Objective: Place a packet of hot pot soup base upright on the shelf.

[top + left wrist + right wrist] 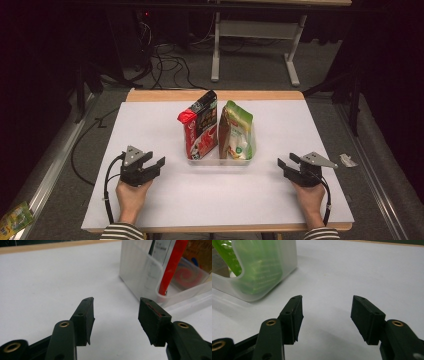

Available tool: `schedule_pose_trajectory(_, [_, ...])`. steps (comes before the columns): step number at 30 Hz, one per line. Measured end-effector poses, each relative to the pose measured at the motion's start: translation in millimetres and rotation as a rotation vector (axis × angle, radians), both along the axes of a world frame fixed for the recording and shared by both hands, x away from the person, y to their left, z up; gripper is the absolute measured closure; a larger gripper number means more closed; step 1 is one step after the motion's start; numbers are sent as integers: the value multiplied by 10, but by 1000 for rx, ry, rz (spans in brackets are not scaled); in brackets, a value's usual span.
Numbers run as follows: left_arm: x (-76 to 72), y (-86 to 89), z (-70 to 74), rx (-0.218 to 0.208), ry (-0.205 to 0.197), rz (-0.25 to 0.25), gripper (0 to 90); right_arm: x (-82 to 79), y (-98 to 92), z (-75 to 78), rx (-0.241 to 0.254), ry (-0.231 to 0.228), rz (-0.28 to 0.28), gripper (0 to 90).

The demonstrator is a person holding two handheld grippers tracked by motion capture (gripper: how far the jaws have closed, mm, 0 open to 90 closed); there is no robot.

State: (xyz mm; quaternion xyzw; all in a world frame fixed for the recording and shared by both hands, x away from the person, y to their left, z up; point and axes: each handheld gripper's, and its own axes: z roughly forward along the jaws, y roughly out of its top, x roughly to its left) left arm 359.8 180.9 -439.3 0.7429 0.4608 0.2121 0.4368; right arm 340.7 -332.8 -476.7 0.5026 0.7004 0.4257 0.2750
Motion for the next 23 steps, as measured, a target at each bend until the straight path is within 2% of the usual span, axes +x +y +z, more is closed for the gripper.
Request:
schedule_pose_trajectory(8, [28, -4, -254, 42, -32, 66, 455, 1, 4, 0, 0, 8, -5, 432])
schedule_pose_trajectory(14, [60, -7, -432, 63, -35, 106, 450, 3, 2, 0, 1, 9, -8, 431])
schedule_pose_trajectory(23, [62, -16, -440, 68, -33, 103, 441, 3, -1, 0, 2, 10, -11, 431])
